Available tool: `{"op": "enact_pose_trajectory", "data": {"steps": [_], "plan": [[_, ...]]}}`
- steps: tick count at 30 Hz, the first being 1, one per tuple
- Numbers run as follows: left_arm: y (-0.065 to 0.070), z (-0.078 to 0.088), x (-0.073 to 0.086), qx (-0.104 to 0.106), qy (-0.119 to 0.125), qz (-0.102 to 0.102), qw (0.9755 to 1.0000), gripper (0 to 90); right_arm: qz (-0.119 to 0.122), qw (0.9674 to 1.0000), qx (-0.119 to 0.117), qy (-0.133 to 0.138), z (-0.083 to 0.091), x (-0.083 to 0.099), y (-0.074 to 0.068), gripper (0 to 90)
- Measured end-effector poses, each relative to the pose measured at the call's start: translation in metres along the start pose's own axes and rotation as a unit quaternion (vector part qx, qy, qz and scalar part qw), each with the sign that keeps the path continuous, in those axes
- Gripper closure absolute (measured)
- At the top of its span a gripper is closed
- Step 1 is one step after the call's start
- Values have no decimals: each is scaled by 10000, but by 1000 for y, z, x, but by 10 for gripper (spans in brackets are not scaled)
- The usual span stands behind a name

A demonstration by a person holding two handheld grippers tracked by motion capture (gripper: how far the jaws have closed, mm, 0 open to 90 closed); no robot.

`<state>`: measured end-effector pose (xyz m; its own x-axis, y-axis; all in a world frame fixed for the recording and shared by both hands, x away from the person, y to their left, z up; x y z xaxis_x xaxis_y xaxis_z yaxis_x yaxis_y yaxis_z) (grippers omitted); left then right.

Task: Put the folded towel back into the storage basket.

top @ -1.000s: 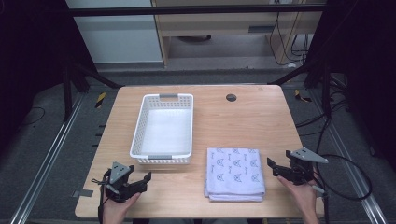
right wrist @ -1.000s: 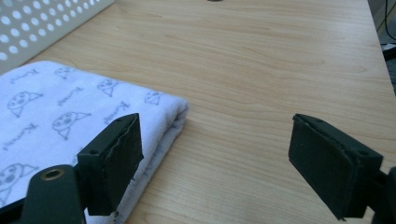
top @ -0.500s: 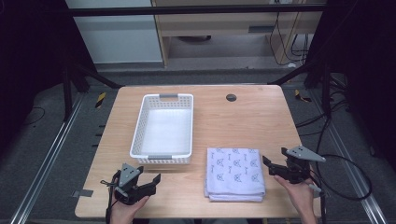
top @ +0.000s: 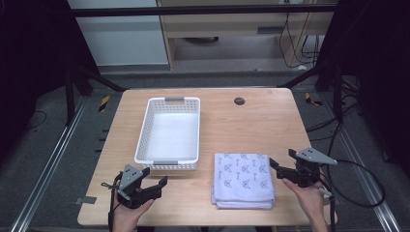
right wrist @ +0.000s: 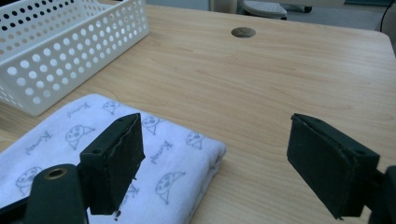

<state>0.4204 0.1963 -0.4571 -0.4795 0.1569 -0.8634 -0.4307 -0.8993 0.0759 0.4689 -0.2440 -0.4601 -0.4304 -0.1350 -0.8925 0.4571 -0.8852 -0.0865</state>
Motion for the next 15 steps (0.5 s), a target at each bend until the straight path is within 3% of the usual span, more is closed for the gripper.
{"op": "enact_pose_trajectory", "data": {"steps": [8,15], "plan": [[6,-2,-10,42,78,-25,10000,265,-2,9999,11,147,1,-13,2,192],[20,-7,-24,152,170,-102,9997,267,-8,9998,-51,183,-2,-23,-2,191]]}}
Point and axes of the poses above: each handheld gripper's, and its own axes: z roughly backward along the jaws, x roughly out of its underside, y roughly to its right, the point moved 5 cm from there along -z, roughly forward along the jaws, and after that the axes turned 3 degrees about -x, right-handed, at the moved point
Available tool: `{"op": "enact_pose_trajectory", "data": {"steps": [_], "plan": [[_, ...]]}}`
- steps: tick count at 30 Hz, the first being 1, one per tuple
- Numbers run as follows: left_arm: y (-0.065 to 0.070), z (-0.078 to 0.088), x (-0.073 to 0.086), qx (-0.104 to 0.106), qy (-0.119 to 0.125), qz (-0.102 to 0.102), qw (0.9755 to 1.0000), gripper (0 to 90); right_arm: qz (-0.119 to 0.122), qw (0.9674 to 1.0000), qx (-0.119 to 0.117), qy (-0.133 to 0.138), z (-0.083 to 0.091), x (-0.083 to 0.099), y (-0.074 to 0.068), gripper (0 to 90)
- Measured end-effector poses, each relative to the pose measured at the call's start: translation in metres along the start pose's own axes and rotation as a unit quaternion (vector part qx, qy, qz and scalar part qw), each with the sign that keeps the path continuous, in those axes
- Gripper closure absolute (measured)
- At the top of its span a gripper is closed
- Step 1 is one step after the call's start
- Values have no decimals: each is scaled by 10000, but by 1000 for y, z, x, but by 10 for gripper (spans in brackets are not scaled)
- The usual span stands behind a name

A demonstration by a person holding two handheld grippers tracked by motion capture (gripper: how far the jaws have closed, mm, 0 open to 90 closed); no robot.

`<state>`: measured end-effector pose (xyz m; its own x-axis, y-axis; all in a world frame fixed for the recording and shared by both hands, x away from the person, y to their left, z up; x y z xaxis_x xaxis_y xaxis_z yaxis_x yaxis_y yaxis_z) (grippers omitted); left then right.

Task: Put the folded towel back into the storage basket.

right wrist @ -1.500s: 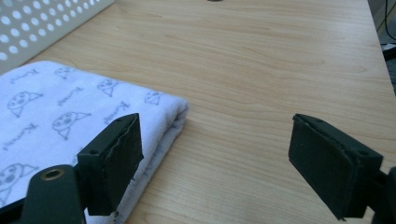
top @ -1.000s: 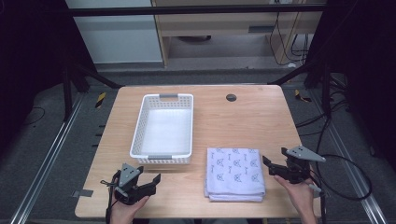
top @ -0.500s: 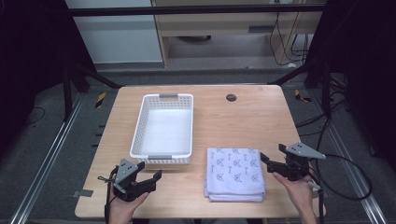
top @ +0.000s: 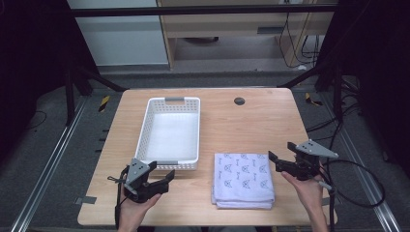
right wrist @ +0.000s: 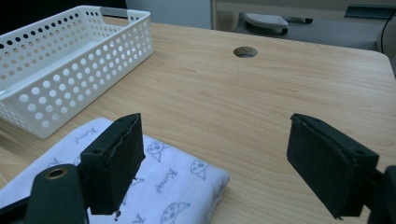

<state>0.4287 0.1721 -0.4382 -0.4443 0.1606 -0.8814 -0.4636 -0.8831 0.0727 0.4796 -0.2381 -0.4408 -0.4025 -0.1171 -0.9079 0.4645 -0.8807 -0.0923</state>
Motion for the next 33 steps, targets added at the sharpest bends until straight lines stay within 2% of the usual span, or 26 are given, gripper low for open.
{"op": "enact_pose_trajectory", "data": {"steps": [13,33], "plan": [[21,-13,-8,147,0,-127,9998,274,-25,10000,-83,42,-5,-9,-3,211],[55,-38,-2,395,-233,-372,9983,294,-6,9995,-241,-183,-13,1,-5,258]]}}
Point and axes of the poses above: each handheld gripper's, and its own axes: z roughly backward along the jaws, x roughly out of its underside, y roughly to its right, the point moved 5 cm from there along -z, roughly forward along the jaws, and after that the axes turned 3 degrees about -x, right-handed, at the moved point
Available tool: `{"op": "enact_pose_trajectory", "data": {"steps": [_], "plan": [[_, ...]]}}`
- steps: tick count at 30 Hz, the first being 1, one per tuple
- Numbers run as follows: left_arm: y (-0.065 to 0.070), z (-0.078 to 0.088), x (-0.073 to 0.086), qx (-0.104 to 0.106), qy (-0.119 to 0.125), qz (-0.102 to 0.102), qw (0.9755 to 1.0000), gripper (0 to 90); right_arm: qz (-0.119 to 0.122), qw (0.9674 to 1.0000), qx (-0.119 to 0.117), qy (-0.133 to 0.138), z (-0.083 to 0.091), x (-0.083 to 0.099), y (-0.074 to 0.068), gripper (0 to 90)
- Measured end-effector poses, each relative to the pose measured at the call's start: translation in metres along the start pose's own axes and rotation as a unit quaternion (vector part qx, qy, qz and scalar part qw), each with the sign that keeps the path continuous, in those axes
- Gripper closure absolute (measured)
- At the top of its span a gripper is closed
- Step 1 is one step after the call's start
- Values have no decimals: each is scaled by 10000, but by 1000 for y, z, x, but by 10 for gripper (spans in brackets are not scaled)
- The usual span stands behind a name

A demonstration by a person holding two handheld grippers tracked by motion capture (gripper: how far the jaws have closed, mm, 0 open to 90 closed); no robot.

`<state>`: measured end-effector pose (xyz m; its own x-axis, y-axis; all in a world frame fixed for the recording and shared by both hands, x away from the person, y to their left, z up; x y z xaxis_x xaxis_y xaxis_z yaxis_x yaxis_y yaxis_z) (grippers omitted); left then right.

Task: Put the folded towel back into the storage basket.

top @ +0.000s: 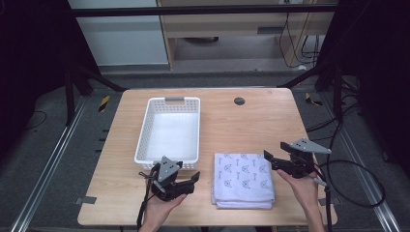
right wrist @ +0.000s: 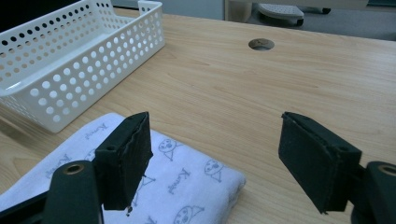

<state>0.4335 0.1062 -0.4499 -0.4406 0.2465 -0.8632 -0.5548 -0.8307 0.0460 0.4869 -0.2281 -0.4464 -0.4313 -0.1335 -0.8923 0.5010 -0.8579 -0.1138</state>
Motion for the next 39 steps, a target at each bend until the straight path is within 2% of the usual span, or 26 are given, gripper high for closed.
{"op": "enact_pose_trajectory", "data": {"steps": [10,25,39], "plan": [[11,-12,3,101,-142,-104,9998,300,47,9999,-34,-158,-5,9,-1,279],[25,-32,12,229,-401,-215,9987,309,33,9981,-115,-610,-15,29,2,312],[37,-53,21,245,-668,-315,9970,317,21,9963,-171,-841,-21,41,3,324]]}}
Point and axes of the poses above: each handheld gripper's, and its own axes: z roughly backward along the jaws, x roughly out of its underside, y roughly to its right, the point moved 5 cm from there along -z, roughly forward along the jaws, and after that the axes turned 3 degrees about -x, right-handed, at the moved point
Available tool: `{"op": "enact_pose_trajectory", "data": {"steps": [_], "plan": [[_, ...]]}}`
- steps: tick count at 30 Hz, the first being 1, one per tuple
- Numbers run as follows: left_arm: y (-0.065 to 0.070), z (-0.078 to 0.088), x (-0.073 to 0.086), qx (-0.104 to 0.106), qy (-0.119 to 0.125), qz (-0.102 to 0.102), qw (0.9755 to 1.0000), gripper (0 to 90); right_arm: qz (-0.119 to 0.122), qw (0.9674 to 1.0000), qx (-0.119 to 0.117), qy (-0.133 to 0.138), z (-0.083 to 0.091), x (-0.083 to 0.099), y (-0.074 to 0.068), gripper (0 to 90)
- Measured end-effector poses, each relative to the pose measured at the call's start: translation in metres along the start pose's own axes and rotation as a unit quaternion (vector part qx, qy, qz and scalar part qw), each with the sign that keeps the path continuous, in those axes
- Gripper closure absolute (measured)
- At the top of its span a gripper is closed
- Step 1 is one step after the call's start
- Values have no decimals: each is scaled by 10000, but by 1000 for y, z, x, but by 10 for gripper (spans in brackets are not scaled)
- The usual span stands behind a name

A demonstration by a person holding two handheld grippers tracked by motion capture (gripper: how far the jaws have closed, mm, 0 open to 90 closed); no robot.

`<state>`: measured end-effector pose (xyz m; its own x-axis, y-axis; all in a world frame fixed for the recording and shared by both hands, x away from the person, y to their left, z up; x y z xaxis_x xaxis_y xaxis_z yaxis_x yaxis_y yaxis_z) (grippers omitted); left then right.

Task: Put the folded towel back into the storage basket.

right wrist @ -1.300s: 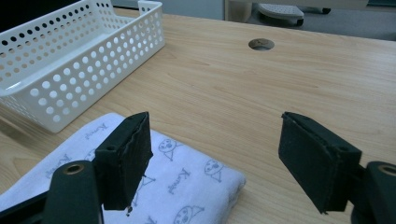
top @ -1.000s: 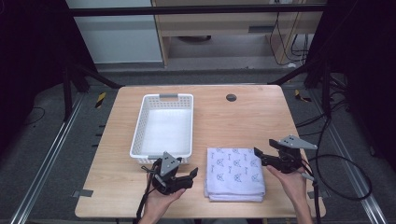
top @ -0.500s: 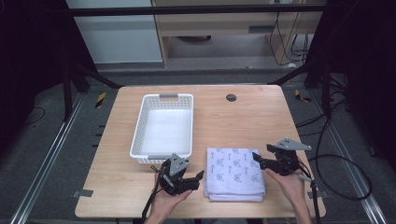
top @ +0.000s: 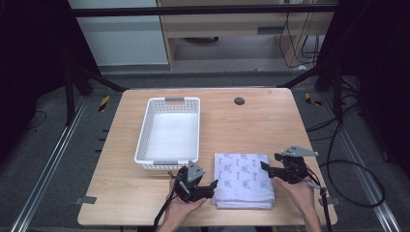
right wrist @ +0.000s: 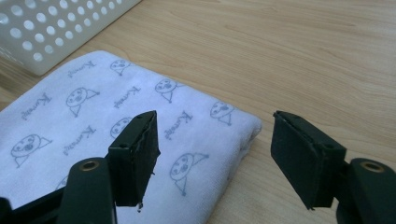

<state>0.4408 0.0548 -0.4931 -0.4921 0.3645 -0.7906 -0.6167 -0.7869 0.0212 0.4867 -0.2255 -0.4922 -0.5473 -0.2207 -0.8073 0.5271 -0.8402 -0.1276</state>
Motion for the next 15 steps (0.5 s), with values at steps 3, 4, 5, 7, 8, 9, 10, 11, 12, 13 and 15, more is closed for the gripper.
{"op": "enact_pose_trajectory", "data": {"steps": [3,4,5,7,8,9,10,11,12,13,15], "plan": [[1,-3,1,2,-29,7,10000,320,-28,10000,-1,-25,-1,1,0,325],[1,-4,1,3,-33,20,10000,323,-57,10000,-15,-27,-2,2,1,331],[1,-6,2,4,-65,20,10000,323,-57,10000,-15,-27,-2,2,1,331],[2,-10,4,18,-94,36,9999,325,-73,9999,-14,-79,-5,4,1,341],[3,-13,5,14,-120,49,9999,326,-73,9999,-17,-97,-5,5,1,343],[3,-13,5,14,-120,49,9999,327,-73,9999,-17,-97,-5,5,1,343],[3,-16,6,18,-144,92,9999,327,-51,9999,-18,-125,-7,6,2,349],[3,-16,6,18,-144,92,9999,327,-51,9999,-18,-125,-7,6,2,349],[4,-20,7,39,-164,133,9998,327,-49,9998,-23,-170,-8,7,2,354],[4,-20,7,39,-164,133,9998,328,-49,9998,-23,-170,-8,7,2,354],[4,-22,9,46,-199,146,9997,327,-70,9998,-25,-199,-10,9,2,359]]}}
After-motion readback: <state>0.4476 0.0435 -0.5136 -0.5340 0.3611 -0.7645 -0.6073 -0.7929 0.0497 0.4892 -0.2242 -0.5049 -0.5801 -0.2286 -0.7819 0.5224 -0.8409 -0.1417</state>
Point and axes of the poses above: each handheld gripper's, and its own axes: z roughly backward along the jaws, x roughly out of its underside, y roughly to its right, the point moved 5 cm from there along -z, roughly forward along the jaws, and after that the axes turned 3 degrees about -x, right-handed, at the moved point
